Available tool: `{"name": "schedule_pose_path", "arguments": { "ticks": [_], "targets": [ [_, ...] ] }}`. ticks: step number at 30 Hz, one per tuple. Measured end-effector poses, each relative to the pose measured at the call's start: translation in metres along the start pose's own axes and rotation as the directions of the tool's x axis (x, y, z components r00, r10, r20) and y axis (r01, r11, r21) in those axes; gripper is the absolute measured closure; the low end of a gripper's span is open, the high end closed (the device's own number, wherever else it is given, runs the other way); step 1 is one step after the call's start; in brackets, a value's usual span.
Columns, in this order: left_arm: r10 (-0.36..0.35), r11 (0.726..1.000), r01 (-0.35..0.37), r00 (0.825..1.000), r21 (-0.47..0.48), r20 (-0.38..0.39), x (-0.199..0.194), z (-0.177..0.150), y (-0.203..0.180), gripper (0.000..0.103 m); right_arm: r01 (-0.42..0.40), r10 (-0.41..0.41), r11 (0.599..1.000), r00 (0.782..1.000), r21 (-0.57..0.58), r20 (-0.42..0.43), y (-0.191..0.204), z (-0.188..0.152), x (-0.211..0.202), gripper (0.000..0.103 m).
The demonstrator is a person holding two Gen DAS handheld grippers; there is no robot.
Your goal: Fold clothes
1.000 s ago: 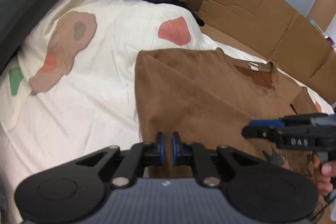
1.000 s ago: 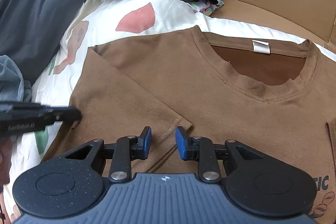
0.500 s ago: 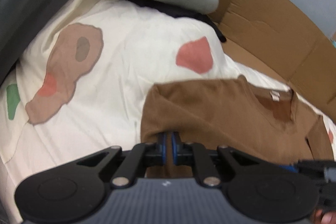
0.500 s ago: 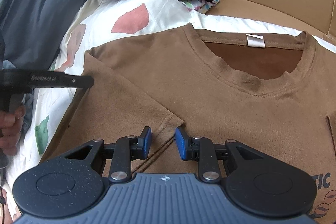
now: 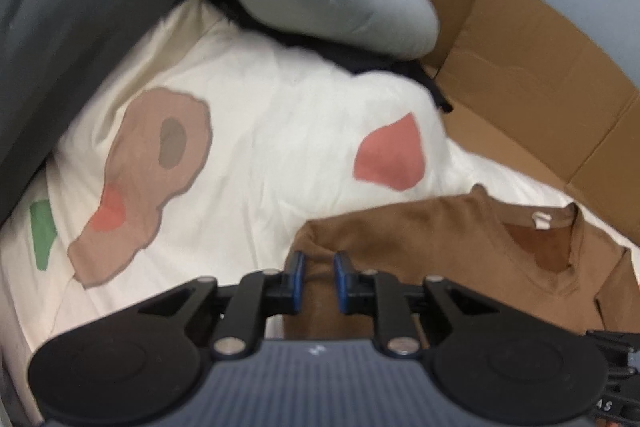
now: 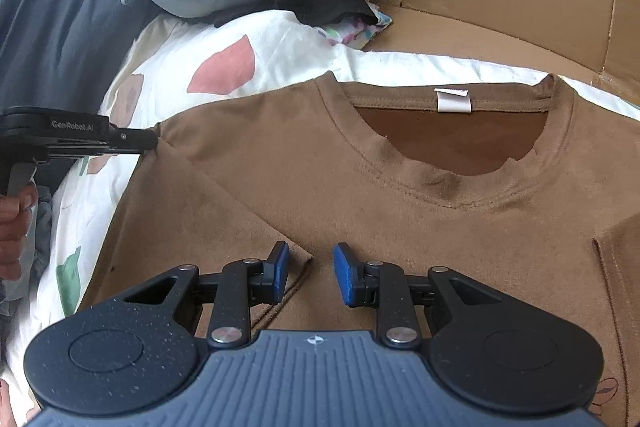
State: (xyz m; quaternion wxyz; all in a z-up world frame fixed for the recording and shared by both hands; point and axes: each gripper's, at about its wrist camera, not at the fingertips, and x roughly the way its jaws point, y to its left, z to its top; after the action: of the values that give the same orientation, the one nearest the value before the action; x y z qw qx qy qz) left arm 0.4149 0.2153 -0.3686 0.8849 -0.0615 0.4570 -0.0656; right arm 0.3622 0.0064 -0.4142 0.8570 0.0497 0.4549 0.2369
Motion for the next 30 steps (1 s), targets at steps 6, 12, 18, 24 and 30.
{"name": "schedule_pose_path", "arguments": {
  "ticks": [6, 12, 18, 24, 30],
  "targets": [
    [0.015, 0.999, -0.015, 1.0, 0.038, 0.002, -0.004, -0.017, 0.002, 0.081, 0.008, -0.008, 1.0, 1.0, -0.007, -0.013, 0.0, -0.002, 0.001, 0.071],
    [0.013, 0.999, -0.012, 1.0, 0.049, -0.005, -0.021, -0.023, 0.004, 0.066, -0.022, 0.022, 0.999, 1.0, 0.028, -0.013, -0.004, 0.002, -0.011, 0.07],
    [0.013, 0.998, -0.01, 0.999, 0.055, -0.048, -0.059, -0.013, -0.004, 0.043, -0.054, 0.055, 0.997, 0.998, 0.048, -0.017, -0.009, 0.016, -0.049, 0.065],
    [-0.001, 1.0, 0.002, 0.999, 0.026, -0.054, -0.132, 0.017, -0.012, 0.026, -0.069, 0.07, 0.993, 0.998, 0.095, -0.002, -0.021, 0.049, -0.125, 0.057],
    [0.023, 0.999, -0.022, 0.999, 0.038, -0.035, -0.217, 0.051, -0.024, 0.018, -0.099, 0.096, 0.976, 0.995, 0.195, 0.026, -0.051, 0.075, -0.222, 0.042]
  ]
}}
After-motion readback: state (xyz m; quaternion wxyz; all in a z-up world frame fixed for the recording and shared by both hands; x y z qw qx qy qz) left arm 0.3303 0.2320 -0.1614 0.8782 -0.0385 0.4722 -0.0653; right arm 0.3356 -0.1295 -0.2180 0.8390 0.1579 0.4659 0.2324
